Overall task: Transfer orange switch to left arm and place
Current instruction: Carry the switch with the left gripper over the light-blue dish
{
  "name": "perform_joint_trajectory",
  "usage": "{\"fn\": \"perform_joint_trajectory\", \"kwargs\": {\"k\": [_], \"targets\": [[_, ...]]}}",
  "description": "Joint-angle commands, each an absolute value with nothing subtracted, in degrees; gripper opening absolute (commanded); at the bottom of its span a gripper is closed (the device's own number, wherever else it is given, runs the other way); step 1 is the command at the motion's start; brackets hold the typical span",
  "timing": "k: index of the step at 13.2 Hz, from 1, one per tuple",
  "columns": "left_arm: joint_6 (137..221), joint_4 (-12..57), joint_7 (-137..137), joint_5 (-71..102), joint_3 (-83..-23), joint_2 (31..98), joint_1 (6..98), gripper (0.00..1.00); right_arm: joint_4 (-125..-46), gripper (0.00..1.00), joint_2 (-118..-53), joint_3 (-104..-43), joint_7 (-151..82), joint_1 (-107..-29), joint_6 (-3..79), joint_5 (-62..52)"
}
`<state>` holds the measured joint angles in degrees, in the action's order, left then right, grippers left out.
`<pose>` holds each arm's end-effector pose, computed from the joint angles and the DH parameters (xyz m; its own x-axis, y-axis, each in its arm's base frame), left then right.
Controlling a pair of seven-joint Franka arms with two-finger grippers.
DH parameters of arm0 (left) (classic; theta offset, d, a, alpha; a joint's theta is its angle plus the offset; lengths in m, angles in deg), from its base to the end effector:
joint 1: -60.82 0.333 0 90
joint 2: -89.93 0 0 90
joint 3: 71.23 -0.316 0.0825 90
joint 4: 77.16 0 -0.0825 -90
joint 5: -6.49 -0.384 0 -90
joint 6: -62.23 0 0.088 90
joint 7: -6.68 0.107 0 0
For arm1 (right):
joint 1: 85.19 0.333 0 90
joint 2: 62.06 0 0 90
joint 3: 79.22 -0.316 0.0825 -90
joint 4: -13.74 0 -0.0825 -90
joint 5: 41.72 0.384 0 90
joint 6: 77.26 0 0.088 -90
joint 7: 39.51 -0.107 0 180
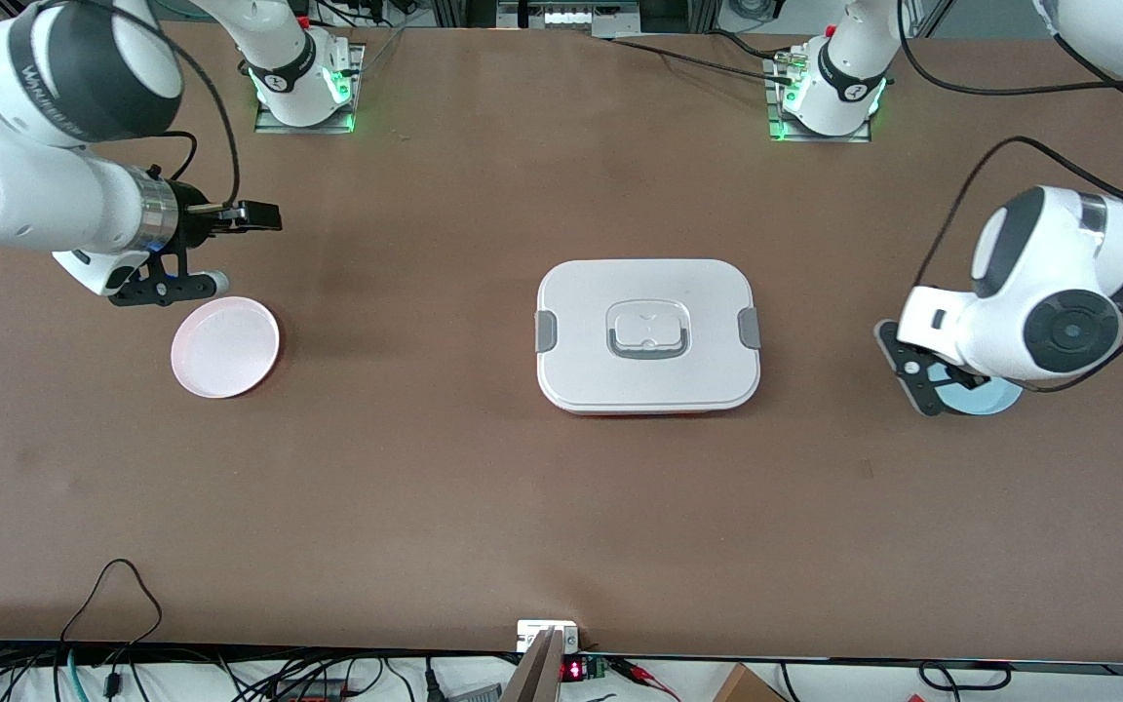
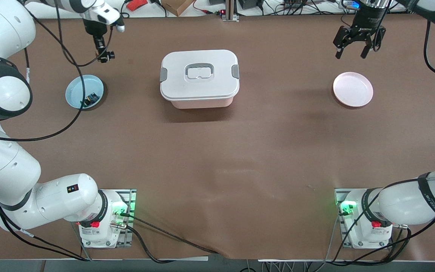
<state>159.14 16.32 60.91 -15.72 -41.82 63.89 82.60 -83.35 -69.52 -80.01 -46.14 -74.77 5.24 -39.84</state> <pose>0.6315 -0.0128 0.3611 0.3333 -0.8950 -0.2966 -0.8984 -0.3969 0.1881 0.5453 0.1117 0.4869 0.9237 0.0703 -0.3767 0.0800 -0.9967 0.0100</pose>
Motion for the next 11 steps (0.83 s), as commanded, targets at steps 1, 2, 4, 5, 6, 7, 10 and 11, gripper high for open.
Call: {"fn": "perform_joint_trajectory", "kwargs": {"k": [1,2,4,5,6,7,10,11], "targets": [[164.8,19.1,68.7,-19.3,-40.9,62.6,87.3,0.19,-80.0,1.0,-69.4,-80.5,-47.9,-73.9,4.7,-48.3],[166.2,19.3,71.3,-21.0,-40.9,61.6,88.3,0.19,-78.7,1.0,-69.5,-80.5,-47.4,-74.5,5.5,-48.8],[171.4,20.8,76.0,-24.0,-40.9,60.1,92.3,0.19,-77.3,1.0,-69.9,-80.3,-46.5,-76.7,9.5,-48.6],[174.3,21.8,78.0,-24.7,-40.9,59.4,94.0,0.19,-76.0,1.0,-71.1,-80.1,-45.1,-77.1,11.9,-48.8],[177.1,22.7,80.0,-25.7,-40.9,58.3,96.2,0.19,-74.3,1.0,-71.5,-79.9,-44.8,-77.3,11.6,-49.3],[179.5,23.2,81.7,-26.5,-40.9,57.3,98.0,0.19,-74.0,1.0,-71.1,-79.9,-44.9,-78.7,11.2,-49.1],[183.2,23.6,86.1,-26.6,-41.0,54.7,99.8,0.19,-74.7,1.0,-70.9,-79.8,-45.1,-81.4,9.8,-48.8],[184.6,23.6,86.5,-26.6,-41.0,53.4,100.6,0.19,-76.2,1.0,-70.1,-79.8,-45.0,-82.5,10.6,-48.6]]}}
